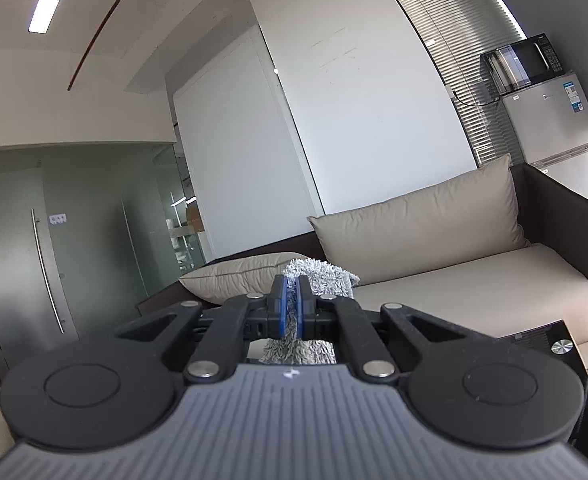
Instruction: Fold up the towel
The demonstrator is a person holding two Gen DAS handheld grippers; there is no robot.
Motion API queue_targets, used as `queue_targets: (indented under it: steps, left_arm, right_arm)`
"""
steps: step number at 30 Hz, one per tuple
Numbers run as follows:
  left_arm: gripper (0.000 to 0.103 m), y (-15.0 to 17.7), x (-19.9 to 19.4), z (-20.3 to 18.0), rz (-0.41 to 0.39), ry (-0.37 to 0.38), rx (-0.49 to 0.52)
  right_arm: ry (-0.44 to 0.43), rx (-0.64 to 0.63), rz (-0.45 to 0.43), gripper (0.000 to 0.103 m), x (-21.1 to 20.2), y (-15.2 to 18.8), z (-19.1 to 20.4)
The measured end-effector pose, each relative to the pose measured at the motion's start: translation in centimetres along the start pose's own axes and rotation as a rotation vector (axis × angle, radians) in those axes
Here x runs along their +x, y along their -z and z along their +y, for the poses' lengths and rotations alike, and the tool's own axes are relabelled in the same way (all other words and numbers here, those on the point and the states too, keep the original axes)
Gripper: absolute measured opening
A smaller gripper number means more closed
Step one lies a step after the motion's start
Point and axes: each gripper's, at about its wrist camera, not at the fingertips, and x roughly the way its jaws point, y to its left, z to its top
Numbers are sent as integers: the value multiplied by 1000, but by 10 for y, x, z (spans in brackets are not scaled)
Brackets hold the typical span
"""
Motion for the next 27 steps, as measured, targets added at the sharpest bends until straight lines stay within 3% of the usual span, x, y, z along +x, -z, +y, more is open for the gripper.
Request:
queue_targets:
  steps: [3, 8, 16, 23, 27]
  left_arm:
    - [102, 0, 0, 0, 4, 0, -1]
    - [102, 0, 0, -1, 7, 4, 0]
    - [102, 1, 1, 1, 12, 4, 0]
    - [102, -2, 5, 1, 19, 2, 3]
    - [102, -3, 5, 1, 20, 4, 2]
  right_arm:
    - [107, 1, 133, 5, 20, 24, -20]
    - [268, -89, 284, 5, 40, 55, -34]
    - [357, -33, 362, 5, 49, 79, -61]
    - [556, -39, 459, 5, 61, 106, -88]
    - [645, -37, 465, 6, 59, 112, -97]
